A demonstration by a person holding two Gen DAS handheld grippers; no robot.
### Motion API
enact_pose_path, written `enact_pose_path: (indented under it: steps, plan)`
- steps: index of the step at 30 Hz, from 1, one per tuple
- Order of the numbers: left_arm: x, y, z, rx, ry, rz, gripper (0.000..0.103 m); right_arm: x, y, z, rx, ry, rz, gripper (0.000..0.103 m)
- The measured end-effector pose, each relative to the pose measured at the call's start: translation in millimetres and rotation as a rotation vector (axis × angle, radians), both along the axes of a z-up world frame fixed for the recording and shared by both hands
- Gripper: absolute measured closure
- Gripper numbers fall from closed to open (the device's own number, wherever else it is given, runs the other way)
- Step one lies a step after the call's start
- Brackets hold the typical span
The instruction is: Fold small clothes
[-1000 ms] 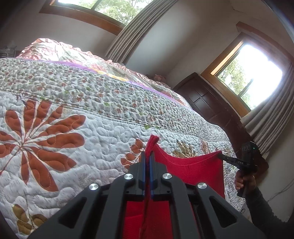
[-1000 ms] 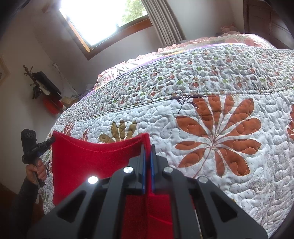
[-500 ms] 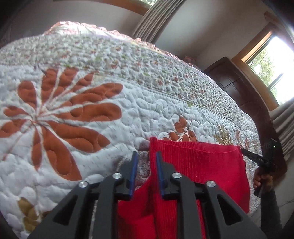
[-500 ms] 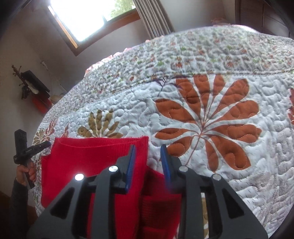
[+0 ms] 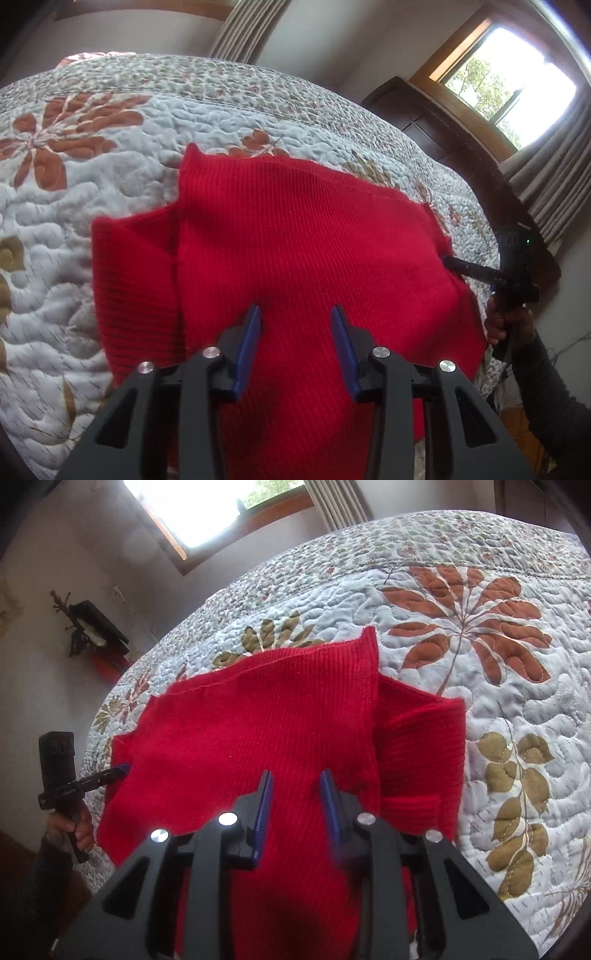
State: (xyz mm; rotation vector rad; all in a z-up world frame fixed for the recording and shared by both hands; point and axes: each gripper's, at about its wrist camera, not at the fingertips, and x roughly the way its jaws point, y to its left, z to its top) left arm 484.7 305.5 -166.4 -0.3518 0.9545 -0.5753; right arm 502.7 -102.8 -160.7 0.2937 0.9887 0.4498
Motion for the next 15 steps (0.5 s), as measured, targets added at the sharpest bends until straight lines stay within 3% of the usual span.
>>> enact_pose_path:
  steps: [5,9,12,14,15]
  plan:
    - [-51.0,-2.9,27.9,-0.036,-0.068,-0.064,0.051,-54.6,8.9,35.0,0.016,-0.098,0.060,0.069]
    - [-92.2,-12.5,2.2,0.044,-0.051,-0.095,0.051,-91.1,6.9,11.0,-0.044,-0.096,0.047,0.068]
    - [-102.0,-13.7,-30.7,0.114,-0.017,-0.079,0.051,-90.8,-0.6,-20.2,-0.080,-0.037,0.038,0.071]
    - [-115.4,-9.0,-26.1,0.089,-0.048,-0.064,0.051,-97.5,-2.2,-15.8,-0.084,-0.047,0.029,0.073]
    - [-123.3,-5.9,-19.4,0.032,-0.061,-0.064,0.048,-105.5,-3.2,-6.6,-0.051,-0.063,0.026,0.067]
